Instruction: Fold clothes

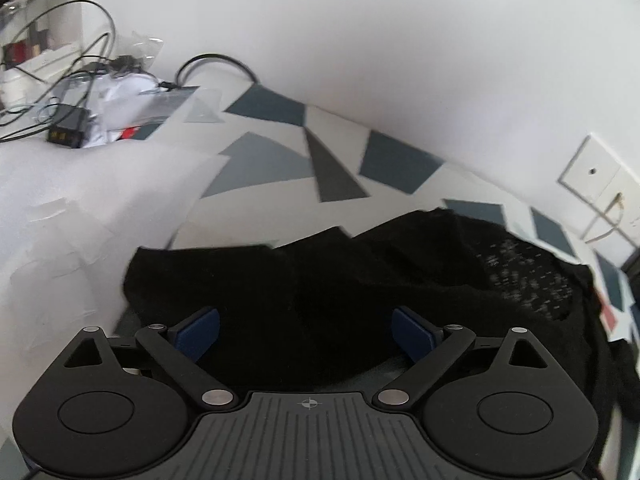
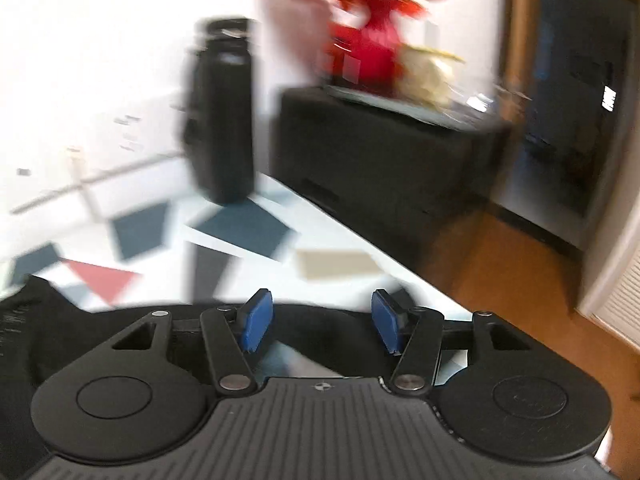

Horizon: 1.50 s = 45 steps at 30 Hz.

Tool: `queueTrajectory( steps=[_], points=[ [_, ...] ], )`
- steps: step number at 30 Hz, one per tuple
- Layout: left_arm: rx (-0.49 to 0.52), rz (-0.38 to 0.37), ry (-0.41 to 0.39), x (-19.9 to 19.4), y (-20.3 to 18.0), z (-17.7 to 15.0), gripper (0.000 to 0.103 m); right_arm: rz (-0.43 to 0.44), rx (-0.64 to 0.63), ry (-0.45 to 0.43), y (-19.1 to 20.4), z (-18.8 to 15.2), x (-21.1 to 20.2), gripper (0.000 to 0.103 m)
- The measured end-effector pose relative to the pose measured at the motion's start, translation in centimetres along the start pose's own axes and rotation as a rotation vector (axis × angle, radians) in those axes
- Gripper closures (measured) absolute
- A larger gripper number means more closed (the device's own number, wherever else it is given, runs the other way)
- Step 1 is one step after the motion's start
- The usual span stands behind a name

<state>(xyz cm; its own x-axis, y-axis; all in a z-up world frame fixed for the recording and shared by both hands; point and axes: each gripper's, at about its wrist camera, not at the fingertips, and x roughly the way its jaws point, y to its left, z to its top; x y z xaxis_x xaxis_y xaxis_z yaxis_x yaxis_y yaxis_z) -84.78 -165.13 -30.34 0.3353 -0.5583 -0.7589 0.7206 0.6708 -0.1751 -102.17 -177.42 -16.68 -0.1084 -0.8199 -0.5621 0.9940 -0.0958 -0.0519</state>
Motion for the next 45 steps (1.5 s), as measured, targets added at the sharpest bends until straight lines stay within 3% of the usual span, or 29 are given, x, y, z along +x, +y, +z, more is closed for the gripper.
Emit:
queueTrajectory(
  steps=[6,8,10,12,14,17,20,21,23,24,25,27,31,35,36,37,38,39,40,42,45],
  points=[
    [0.067,-0.035,-0.046,1.2,-2.3,2.3,0.008,0.297,-0.168,0.031,7.8,0.9,2.4,0.046],
    [0.112,-0.075,-0.021,2.3,-3.9,3.5,0.016,0.374,-0.23,0.036,10.6,0.7,2.7,0.047],
    [0.173,-0.119,0.012,3.5,-5.7,4.7,0.046,0.447,-0.294,0.058,13.1,0.4,3.0,0.047],
    [0.24,-0.148,0.039,4.7,-7.8,5.6,0.051,0.519,-0.358,0.08,15.5,0.1,3.2,0.047],
    [0.274,-0.159,0.056,6.1,-9.4,6.0,0.049,0.591,-0.422,0.103,18.0,-0.2,3.4,0.047],
    [0.313,-0.141,0.124,9.1,-11.1,5.9,0.023,0.562,-0.477,0.112,20.2,-0.9,4.9,0.047],
    [0.333,-0.106,0.127,10.5,-11.3,4.7,0.023,0.531,-0.479,0.171,21.4,-1.2,6.8,0.047],
    [0.335,-0.105,0.105,10.5,-11.1,4.5,0.027,0.521,-0.473,0.169,21.5,-1.2,7.0,0.05],
    [0.337,-0.111,0.069,10.4,-10.6,4.6,0.062,0.501,-0.461,0.166,21.7,-1.2,7.6,0.062],
    [0.328,-0.124,0.072,10.6,-10.2,5.1,0.091,0.482,-0.451,0.151,21.8,-1.1,7.9,0.08],
    [0.289,-0.158,0.091,10.9,-9.6,6.0,0.098,0.474,-0.439,0.142,21.7,-0.8,8.2,0.089],
    [0.205,-0.211,0.1,11.4,-8.5,7.5,0.098,0.488,-0.365,0.156,21.2,0.0,9.3,0.095],
    [0.19,-0.21,0.022,11.5,-8.8,9.9,0.099,0.529,-0.216,0.139,20.4,2.3,10.4,0.097],
    [0.179,-0.215,-0.041,12.7,-9.7,11.6,0.092,0.554,-0.195,0.177,21.9,3.3,11.4,0.094],
    [0.191,-0.224,-0.051,13.1,-9.8,11.7,0.08,0.548,-0.201,0.185,22.3,3.3,11.6,0.089],
    [0.197,-0.24,-0.058,13.3,-9.9,11.8,0.062,0.54,-0.218,0.2,22.7,3.1,11.8,0.074],
    [0.193,-0.278,-0.058,13.2,-9.6,12.0,0.054,0.542,-0.255,0.238,23.2,3.0,11.9,0.063],
    [0.185,-0.329,-0.054,13.0,-9.2,12.3,0.046,0.545,-0.296,0.279,23.6,2.9,12.1,0.039],
    [0.176,-0.372,-0.054,12.6,-8.7,12.6,0.045,0.564,-0.354,0.31,24.0,2.7,12.0,0.034],
    [0.156,-0.42,-0.066,11.6,-7.4,12.9,0.035,0.596,-0.468,0.274,24.1,2.6,10.8,0.034],
    [0.158,-0.353,-0.047,11.0,-5.5,12.5,0.033,0.605,-0.496,0.198,23.1,2.9,9.2,0.032]
  ],
)
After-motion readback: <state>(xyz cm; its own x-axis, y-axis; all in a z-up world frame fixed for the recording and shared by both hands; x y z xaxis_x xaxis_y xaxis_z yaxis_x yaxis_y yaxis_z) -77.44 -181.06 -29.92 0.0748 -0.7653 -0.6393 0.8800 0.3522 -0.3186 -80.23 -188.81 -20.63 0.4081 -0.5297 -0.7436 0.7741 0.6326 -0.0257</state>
